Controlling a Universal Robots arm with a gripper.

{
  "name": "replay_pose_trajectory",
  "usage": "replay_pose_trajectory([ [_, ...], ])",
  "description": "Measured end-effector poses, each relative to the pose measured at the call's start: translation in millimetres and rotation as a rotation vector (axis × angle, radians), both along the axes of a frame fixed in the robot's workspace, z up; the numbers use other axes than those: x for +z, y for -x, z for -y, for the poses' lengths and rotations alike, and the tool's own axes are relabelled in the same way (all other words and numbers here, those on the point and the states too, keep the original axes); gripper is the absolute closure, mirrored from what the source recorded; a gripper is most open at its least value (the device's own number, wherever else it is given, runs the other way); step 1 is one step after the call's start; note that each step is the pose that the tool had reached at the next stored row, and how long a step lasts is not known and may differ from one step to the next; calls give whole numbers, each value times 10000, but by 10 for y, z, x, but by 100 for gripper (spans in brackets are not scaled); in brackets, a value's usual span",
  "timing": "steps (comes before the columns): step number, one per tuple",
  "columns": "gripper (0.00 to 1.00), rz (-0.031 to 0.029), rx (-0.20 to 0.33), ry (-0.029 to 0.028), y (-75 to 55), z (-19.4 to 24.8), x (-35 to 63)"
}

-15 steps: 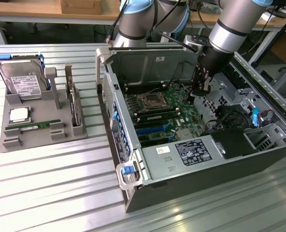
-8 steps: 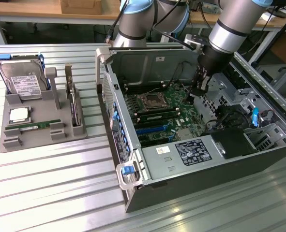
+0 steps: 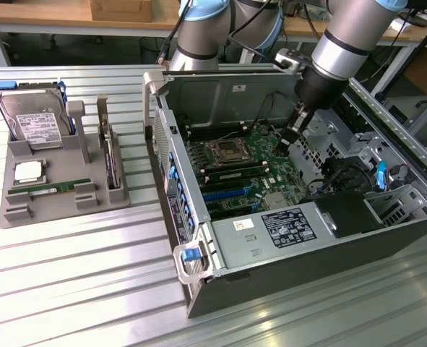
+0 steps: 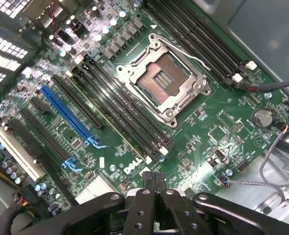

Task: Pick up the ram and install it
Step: 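Press down the ram until it locks into place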

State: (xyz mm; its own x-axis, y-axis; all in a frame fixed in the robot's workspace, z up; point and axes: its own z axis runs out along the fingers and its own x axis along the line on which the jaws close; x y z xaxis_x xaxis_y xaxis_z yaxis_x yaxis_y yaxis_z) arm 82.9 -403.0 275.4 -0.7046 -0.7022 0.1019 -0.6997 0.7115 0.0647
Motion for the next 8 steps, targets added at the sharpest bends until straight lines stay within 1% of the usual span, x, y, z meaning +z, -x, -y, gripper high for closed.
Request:
replay_pose_trajectory([
  [3, 89, 0, -682, 94, 0, 0, -2],
  [6, 89, -1, -1350, 150, 0, 0, -4],
  [8, 89, -2, -1657, 174, 0, 0, -5],
])
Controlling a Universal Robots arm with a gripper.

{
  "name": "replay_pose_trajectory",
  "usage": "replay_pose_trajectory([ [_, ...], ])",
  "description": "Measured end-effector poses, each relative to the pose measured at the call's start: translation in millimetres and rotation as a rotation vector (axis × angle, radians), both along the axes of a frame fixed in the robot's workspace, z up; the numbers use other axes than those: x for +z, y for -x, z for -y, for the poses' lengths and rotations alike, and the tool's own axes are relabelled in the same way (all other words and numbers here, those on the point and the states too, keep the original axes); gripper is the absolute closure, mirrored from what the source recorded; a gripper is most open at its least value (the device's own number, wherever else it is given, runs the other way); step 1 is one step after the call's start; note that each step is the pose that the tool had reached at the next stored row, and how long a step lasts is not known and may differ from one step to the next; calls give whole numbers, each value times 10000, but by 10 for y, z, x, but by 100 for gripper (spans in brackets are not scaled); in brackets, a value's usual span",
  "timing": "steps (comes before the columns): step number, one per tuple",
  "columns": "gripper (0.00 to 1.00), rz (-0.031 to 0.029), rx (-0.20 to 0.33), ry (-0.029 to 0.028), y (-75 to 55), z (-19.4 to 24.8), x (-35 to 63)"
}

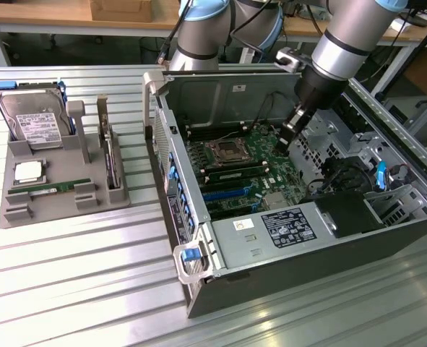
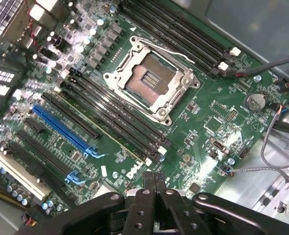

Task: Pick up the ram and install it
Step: 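Press down the ram until it locks into place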

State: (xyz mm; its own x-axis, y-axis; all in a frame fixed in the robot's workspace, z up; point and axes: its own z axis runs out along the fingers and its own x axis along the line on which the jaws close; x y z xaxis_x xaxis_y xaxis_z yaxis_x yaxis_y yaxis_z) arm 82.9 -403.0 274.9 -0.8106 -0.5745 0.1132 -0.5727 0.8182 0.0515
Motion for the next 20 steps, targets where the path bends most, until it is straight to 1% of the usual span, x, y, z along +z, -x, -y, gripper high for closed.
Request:
replay_pose_trajectory([
  [1, 89, 0, -104, 8, 0, 0, 0],
  [2, 89, 0, -314, 25, 0, 0, -1],
  [3, 89, 0, -582, 43, 0, 0, -2],
  [7, 89, 0, -1343, 123, 0, 0, -4],
  [9, 89, 1, -1939, 179, 0, 0, -7],
  [12, 89, 1, -2688, 258, 0, 0, -11],
  [15, 89, 3, -3113, 310, 0, 0, -13],
  [17, 89, 5, -3586, 371, 0, 0, -16],
  [20, 89, 7, -4210, 444, 0, 0, -21],
])
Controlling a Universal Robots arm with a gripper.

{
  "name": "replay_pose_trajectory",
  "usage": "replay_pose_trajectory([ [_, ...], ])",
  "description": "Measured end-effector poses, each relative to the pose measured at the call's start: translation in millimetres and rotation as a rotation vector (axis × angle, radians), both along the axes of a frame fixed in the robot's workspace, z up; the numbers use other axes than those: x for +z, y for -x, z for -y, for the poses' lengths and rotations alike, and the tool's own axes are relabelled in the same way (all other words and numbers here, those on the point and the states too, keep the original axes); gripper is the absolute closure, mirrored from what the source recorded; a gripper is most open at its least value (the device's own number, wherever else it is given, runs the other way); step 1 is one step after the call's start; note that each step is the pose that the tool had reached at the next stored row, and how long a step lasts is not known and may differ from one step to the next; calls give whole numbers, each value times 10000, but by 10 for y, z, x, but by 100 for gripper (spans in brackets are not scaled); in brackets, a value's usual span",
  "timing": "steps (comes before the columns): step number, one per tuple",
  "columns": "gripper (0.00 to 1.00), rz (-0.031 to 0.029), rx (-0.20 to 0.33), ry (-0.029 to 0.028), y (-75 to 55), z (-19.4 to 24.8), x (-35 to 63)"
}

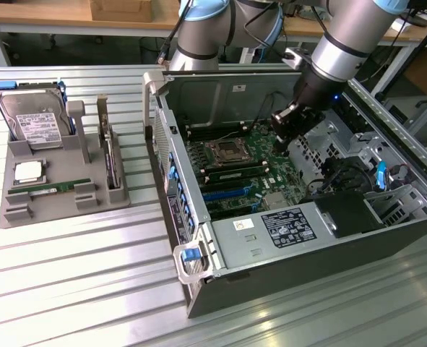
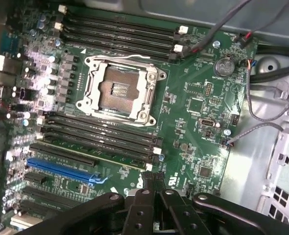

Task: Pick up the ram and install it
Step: 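Press down the ram until it locks into place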

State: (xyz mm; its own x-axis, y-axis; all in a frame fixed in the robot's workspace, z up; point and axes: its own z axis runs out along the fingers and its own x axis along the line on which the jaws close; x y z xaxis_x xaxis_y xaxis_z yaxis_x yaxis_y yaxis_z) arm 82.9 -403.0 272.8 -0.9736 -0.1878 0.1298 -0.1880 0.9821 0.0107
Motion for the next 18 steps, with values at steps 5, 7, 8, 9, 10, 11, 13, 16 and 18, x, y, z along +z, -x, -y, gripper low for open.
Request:
replay_pose_trajectory([
  [5, 89, 0, -967, 84, 0, -1, -9],
  [7, 89, 0, -1623, 135, 0, 0, -14],
  [8, 89, 0, -1769, 147, 0, 0, -15],
  [9, 89, -1, -1876, 154, 0, 0, -16],
  [10, 89, 0, -2113, 173, 0, 0, -18],
  [11, 89, -1, -2334, 188, 0, 0, -19],
  [13, 89, -3, -2839, 214, 0, 0, -22],
  [16, 89, -3, -2839, 214, 0, 0, -22],
  [18, 89, -3, -2839, 214, 0, 0, -22],
])
